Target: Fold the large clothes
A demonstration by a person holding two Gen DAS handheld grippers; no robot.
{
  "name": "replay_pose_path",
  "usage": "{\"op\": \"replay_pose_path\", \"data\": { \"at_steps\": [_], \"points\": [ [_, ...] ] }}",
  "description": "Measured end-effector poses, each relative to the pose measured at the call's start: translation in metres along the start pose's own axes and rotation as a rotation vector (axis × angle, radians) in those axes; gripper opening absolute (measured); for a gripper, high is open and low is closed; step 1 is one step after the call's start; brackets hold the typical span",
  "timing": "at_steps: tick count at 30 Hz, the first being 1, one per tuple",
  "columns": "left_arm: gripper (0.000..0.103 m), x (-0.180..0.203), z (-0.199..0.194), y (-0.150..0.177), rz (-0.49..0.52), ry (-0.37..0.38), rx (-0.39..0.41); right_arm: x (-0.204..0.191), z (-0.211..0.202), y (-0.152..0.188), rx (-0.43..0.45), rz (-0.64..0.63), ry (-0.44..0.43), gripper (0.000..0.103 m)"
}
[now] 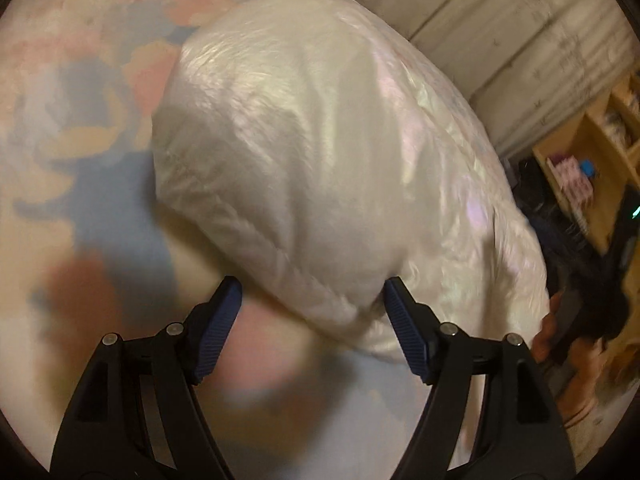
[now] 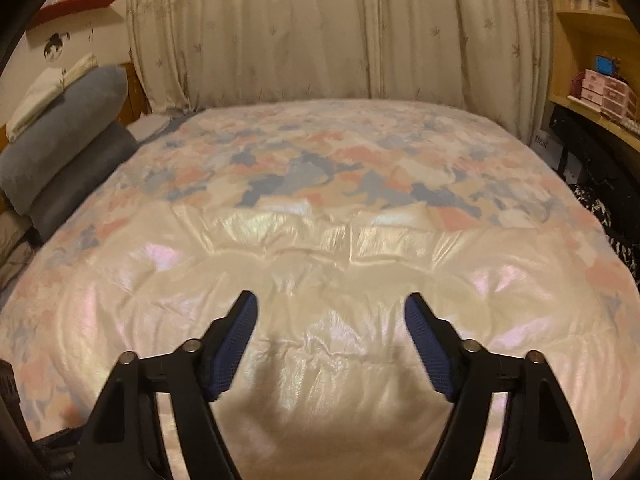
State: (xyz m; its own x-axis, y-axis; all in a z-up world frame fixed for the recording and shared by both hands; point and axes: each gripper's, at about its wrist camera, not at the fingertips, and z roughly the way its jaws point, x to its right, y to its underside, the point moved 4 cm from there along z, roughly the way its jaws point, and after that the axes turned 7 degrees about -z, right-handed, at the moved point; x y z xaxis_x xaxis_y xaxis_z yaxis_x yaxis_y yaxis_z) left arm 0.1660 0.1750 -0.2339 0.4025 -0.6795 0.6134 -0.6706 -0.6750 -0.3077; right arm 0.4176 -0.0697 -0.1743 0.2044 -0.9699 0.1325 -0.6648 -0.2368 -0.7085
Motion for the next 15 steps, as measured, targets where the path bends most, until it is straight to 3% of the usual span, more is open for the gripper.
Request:
{"op": "replay_pose_path", "data": {
  "at_steps": [1,4,11,15],
  "points": [
    [0.072,-0.002,0.002,-0.004,-0.005,0.013,0.008,0.0,0.008,0.003,-0.015,0.002,0.001,0.058],
    [0.076,-0.002,0.006,-0.014,-0.003,0.03,0.026,0.001,0.038,0.013,-0.052,0.017,0.011,0.049],
    [0.08,-0.005,0.014,-0.037,-0.024,0.086,0.049,0.002,0.084,0.029,-0.081,0.028,0.016,0.05],
    [0.081,-0.003,0.015,-0.051,-0.036,0.118,0.061,0.003,0.097,0.039,-0.055,0.047,0.004,0.05]
  ]
}}
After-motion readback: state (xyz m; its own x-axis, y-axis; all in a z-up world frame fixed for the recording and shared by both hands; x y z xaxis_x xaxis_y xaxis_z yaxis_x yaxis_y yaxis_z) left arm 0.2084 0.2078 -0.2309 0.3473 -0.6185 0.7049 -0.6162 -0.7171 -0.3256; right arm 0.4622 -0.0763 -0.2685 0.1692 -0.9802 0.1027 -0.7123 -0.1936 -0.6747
